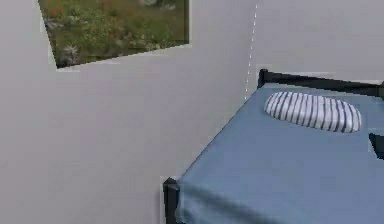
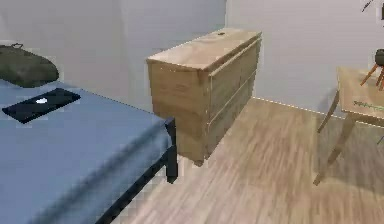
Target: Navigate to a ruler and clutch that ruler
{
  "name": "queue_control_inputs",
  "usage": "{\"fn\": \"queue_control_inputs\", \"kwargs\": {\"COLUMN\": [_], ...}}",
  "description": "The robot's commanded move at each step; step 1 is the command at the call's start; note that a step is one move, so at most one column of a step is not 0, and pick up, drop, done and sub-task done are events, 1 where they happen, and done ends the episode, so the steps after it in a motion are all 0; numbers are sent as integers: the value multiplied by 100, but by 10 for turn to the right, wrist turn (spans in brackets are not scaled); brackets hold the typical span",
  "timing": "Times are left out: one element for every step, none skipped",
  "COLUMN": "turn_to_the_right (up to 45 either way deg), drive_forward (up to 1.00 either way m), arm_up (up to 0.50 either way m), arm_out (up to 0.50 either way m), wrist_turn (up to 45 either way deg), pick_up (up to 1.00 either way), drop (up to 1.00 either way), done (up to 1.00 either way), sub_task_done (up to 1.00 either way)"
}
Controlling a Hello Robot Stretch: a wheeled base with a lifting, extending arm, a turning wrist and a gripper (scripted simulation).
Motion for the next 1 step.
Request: {"fn": "queue_control_inputs", "kwargs": {"turn_to_the_right": [450], "drive_forward": [0], "arm_up": [0], "arm_out": [0], "wrist_turn": [0], "pick_up": [0], "drop": [0], "done": [0], "sub_task_done": [0]}}
